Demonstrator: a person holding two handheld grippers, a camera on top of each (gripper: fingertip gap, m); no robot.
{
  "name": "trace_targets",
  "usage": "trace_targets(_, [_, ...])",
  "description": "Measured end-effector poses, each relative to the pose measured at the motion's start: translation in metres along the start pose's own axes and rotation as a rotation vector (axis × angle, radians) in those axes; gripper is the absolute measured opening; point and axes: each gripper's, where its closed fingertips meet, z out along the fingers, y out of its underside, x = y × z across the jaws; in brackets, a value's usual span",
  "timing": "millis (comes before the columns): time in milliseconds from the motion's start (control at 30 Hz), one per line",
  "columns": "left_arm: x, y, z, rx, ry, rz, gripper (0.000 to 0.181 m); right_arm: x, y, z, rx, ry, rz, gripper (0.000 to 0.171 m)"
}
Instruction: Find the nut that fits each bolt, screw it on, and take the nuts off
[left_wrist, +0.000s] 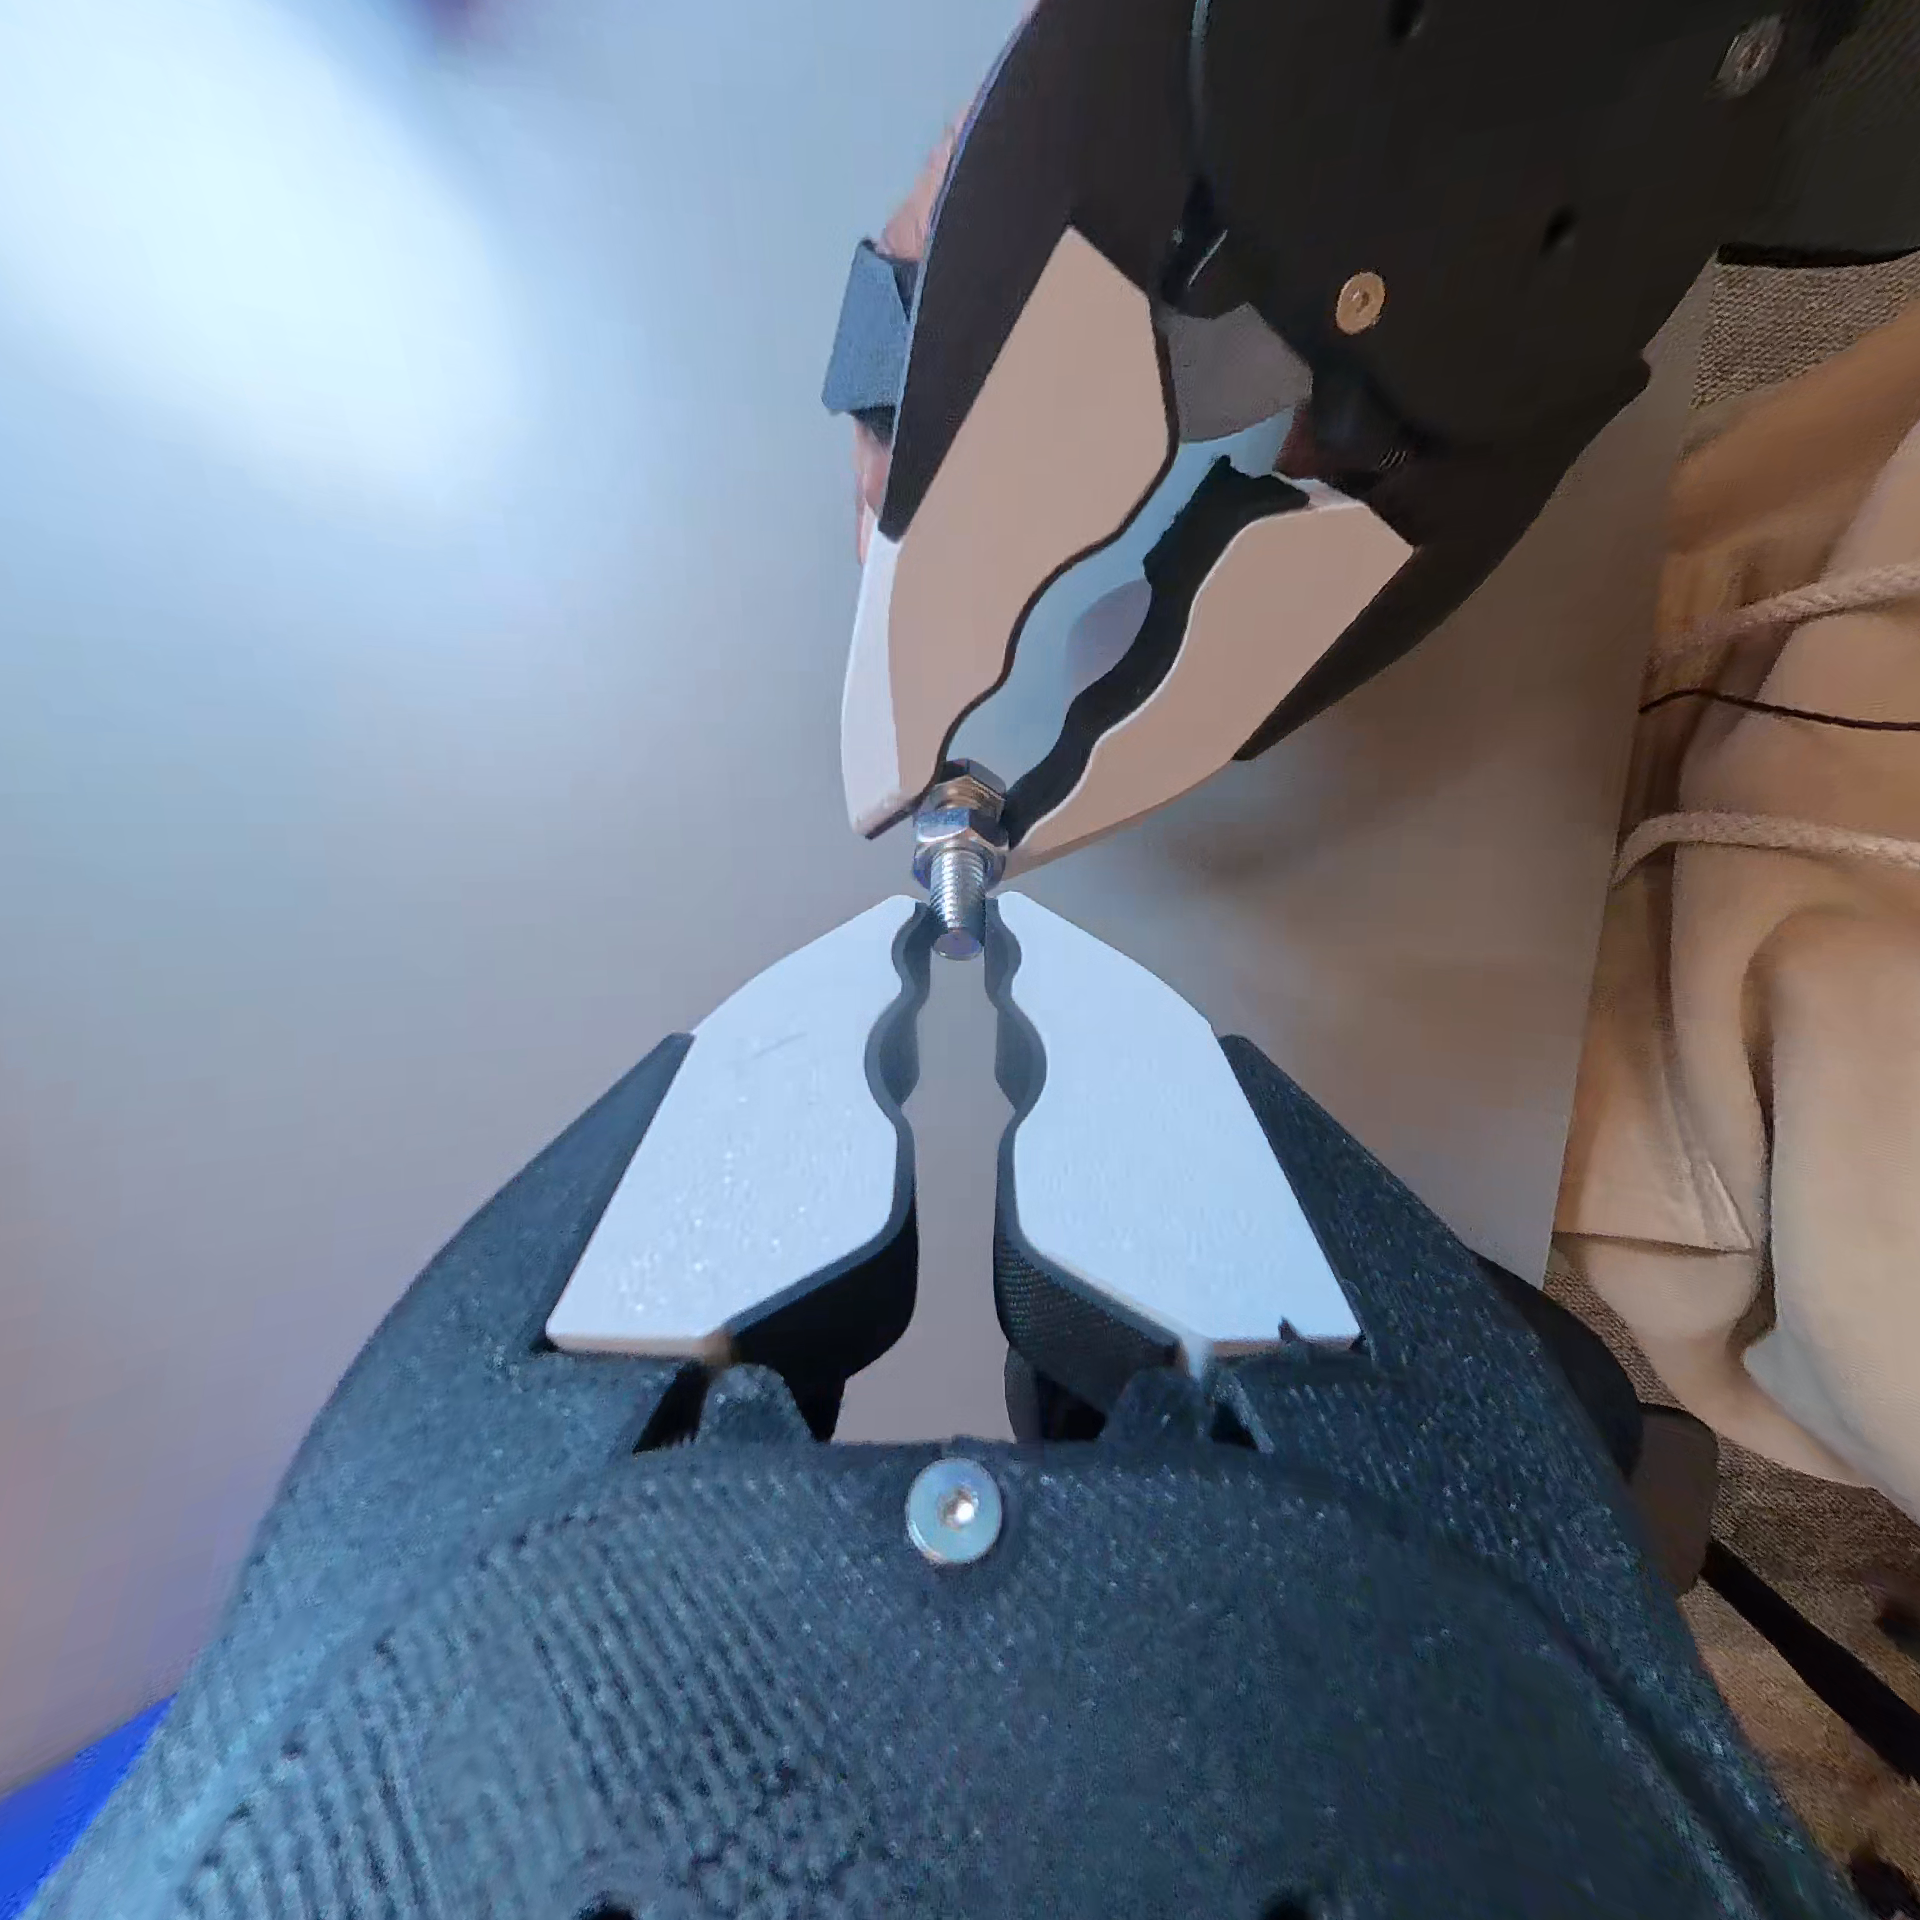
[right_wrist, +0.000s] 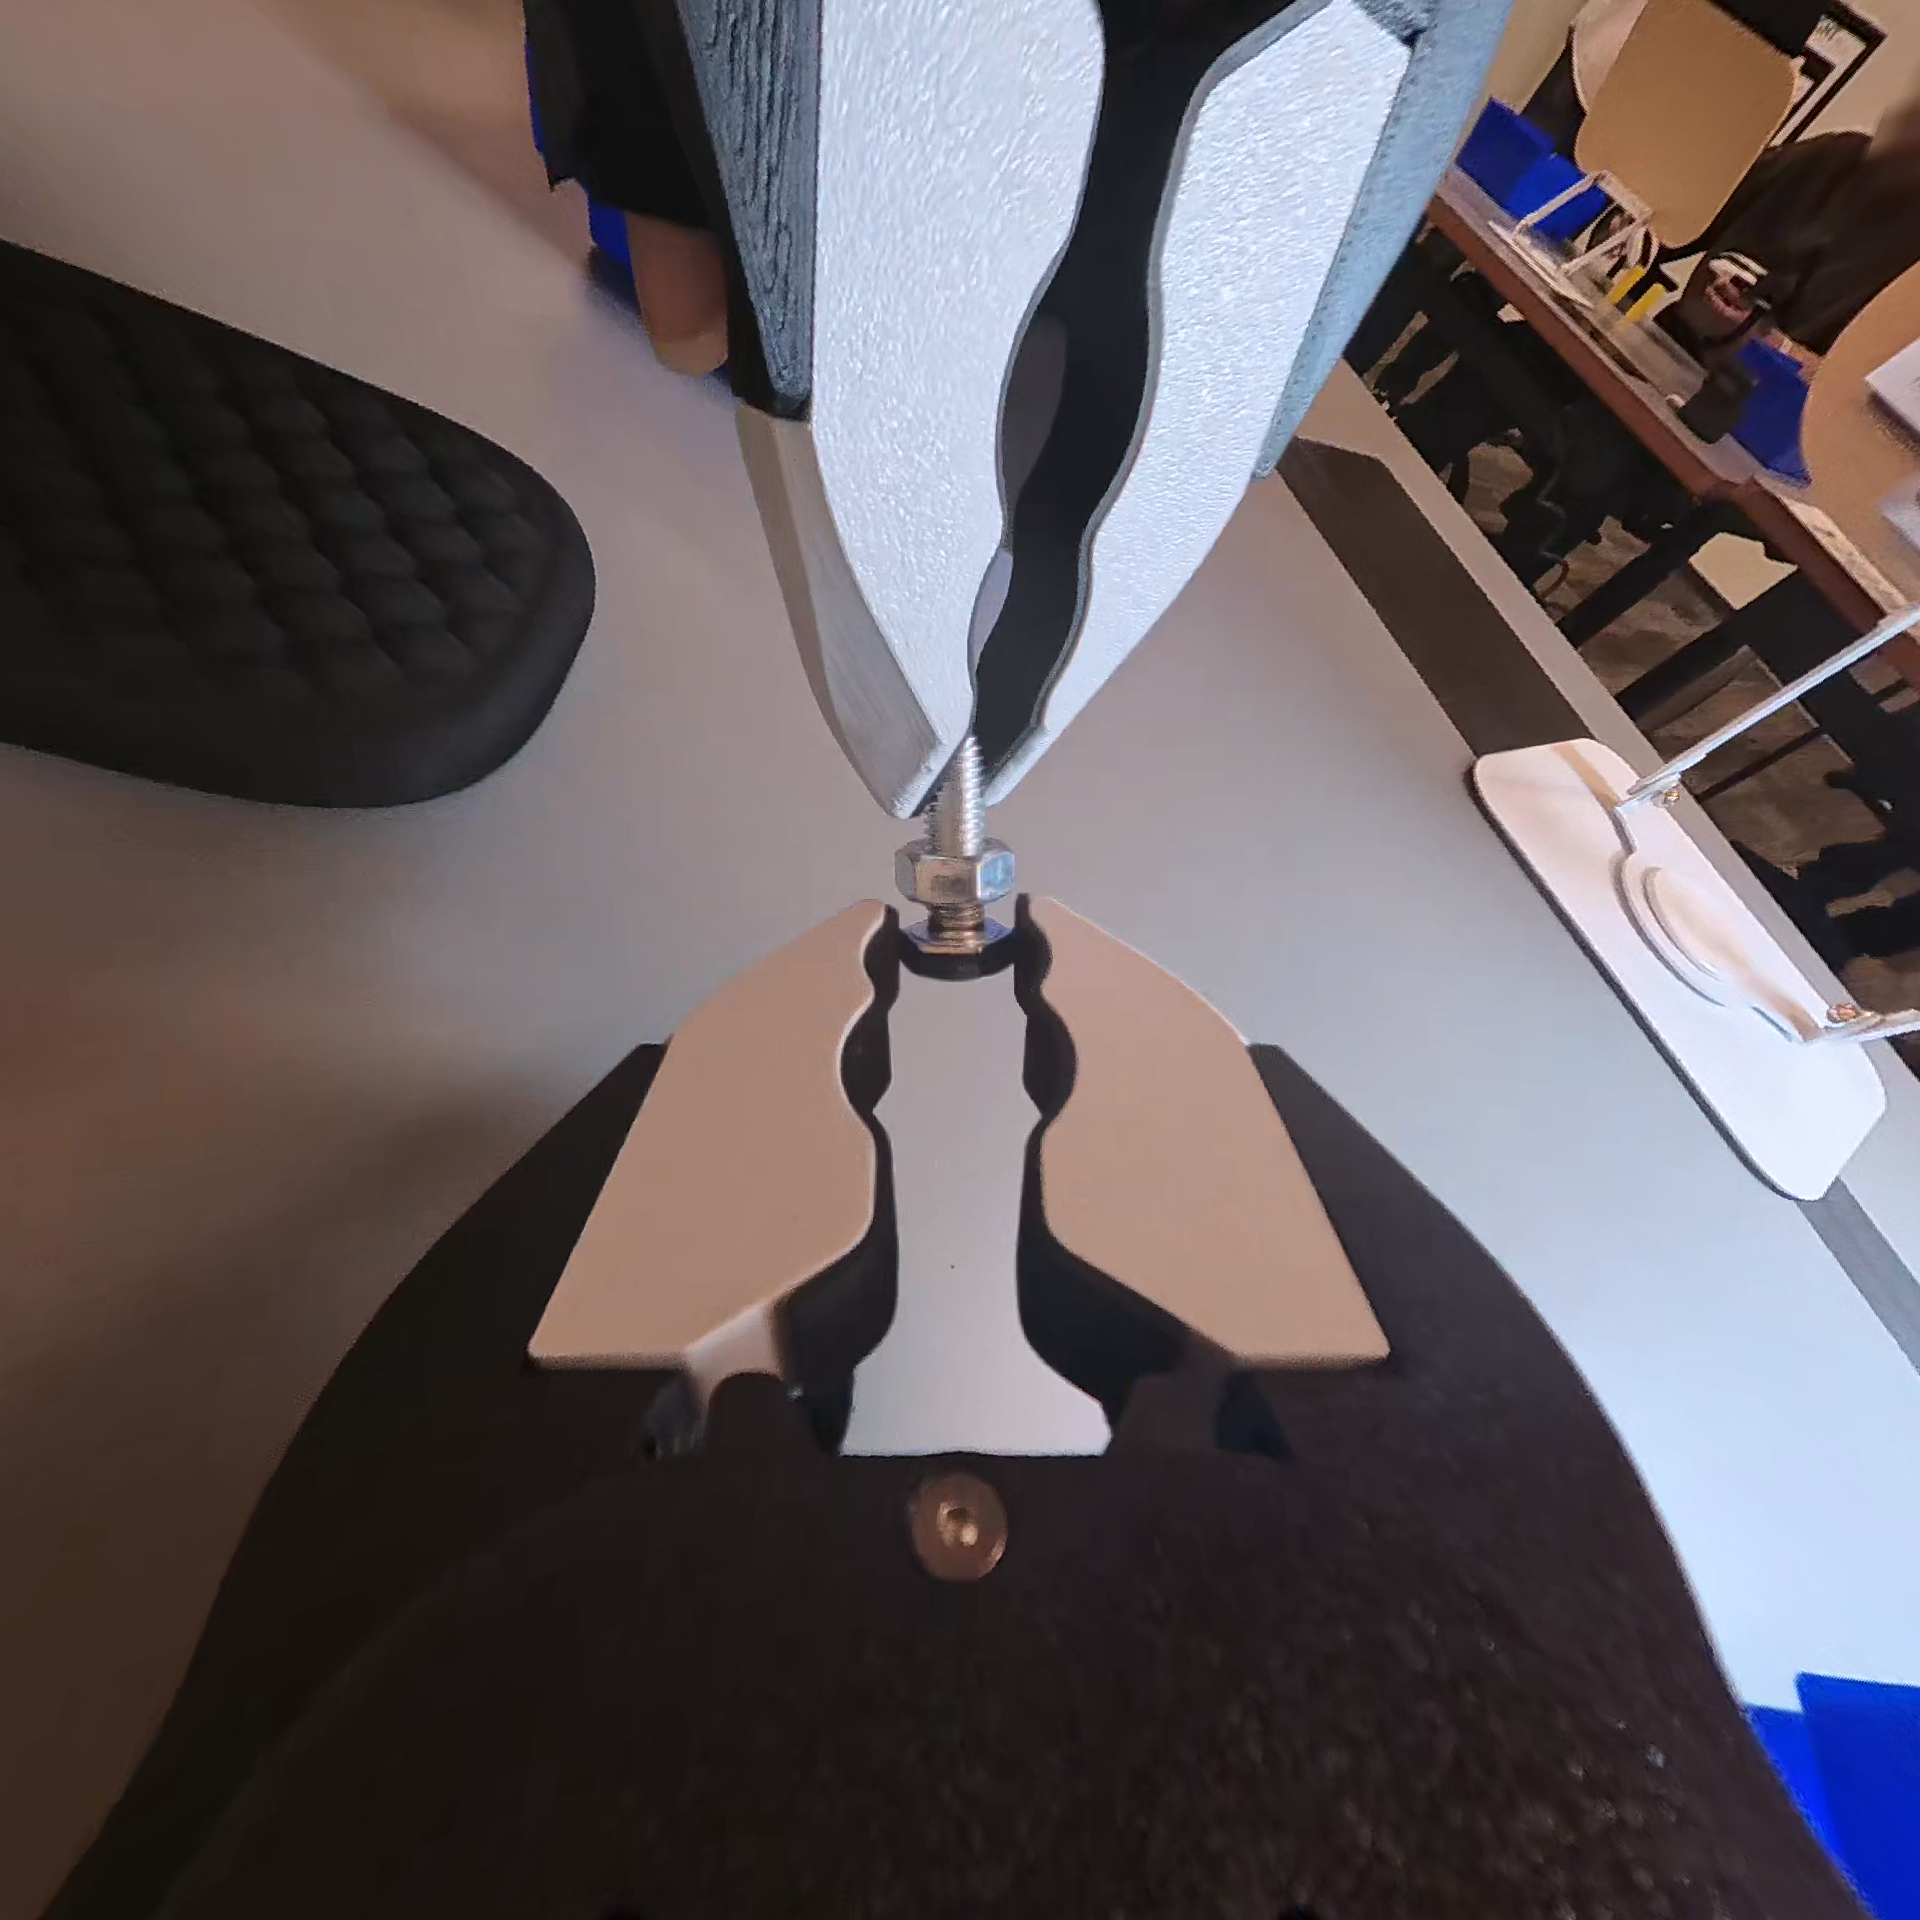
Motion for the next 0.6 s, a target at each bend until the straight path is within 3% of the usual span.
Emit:
trace_targets(133, [0.000,-0.008,-0.003,0.050,-0.003,0.018,0.010,0.004,-0.003,-0.006,0.046,-0.024,0.032,0.020])
trace_targets(300, [0.009,-0.040,-0.033,0.430,0.025,0.052,0.026,0.012,-0.028,-0.025,0.296,-0.095,0.168,0.020])
trace_targets(467, [0.019,-0.052,-0.045,0.733,0.042,0.083,0.023,0.010,-0.045,-0.038,0.438,-0.192,0.274,0.020])
trace_targets(600, [0.020,-0.053,-0.038,0.772,0.031,0.093,0.010,0.002,-0.044,-0.035,0.433,-0.211,0.255,0.020])
